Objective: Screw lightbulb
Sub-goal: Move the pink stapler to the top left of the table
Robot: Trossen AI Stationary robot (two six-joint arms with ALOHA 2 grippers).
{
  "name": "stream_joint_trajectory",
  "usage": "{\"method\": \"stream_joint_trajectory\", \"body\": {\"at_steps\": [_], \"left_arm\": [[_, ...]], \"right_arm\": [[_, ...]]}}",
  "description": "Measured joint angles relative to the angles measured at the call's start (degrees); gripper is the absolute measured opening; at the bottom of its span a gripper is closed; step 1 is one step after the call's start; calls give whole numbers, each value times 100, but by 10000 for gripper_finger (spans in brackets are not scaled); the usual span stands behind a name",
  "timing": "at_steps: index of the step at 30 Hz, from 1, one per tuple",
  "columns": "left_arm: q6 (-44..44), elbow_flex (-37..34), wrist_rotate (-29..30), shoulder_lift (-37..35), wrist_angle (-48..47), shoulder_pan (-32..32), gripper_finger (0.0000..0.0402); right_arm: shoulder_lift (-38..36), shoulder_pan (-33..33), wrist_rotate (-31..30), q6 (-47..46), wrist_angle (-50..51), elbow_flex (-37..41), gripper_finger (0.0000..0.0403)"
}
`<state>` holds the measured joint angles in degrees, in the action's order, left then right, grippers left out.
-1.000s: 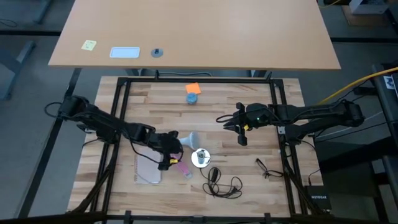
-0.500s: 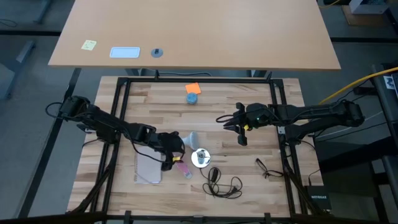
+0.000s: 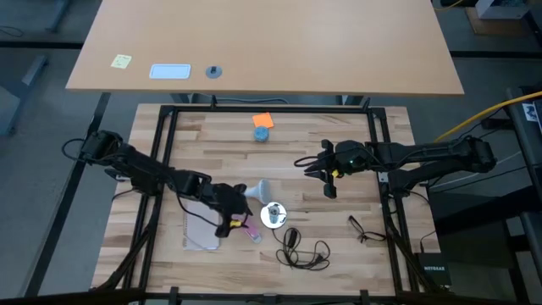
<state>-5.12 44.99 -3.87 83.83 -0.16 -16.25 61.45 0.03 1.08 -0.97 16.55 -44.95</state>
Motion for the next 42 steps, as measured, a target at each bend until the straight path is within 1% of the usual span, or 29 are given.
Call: {"method": "stream_joint_trajectory", "body": {"at_steps": [10,19,21,26,31,35,39,42], "left_arm": [[591,0,4,0,-422,-14,201],[1139,0,4,96,-403,-10,201],[1145,0,-3,222,-414,-11,201],[1142,1,-233,489,-336,-44,201],[1312,13,-211,691,-293,-62,201],[1453,-15,-191,893,-435,-64,201],[1453,7,-166,1090,-323,-64,200],[1318,11,-144,1134,-302,-59,189]], "right_arm": [[0,-1,0,0,-8,0,50],[0,0,0,0,-12,0,50],[0,0,0,0,-12,0,50],[-2,0,0,-2,-16,0,50],[0,0,0,0,-15,0,50],[0,0,0,0,-14,0,50],[0,-1,0,0,-12,0,50],[0,0,-2,0,-14,0,50]]}}
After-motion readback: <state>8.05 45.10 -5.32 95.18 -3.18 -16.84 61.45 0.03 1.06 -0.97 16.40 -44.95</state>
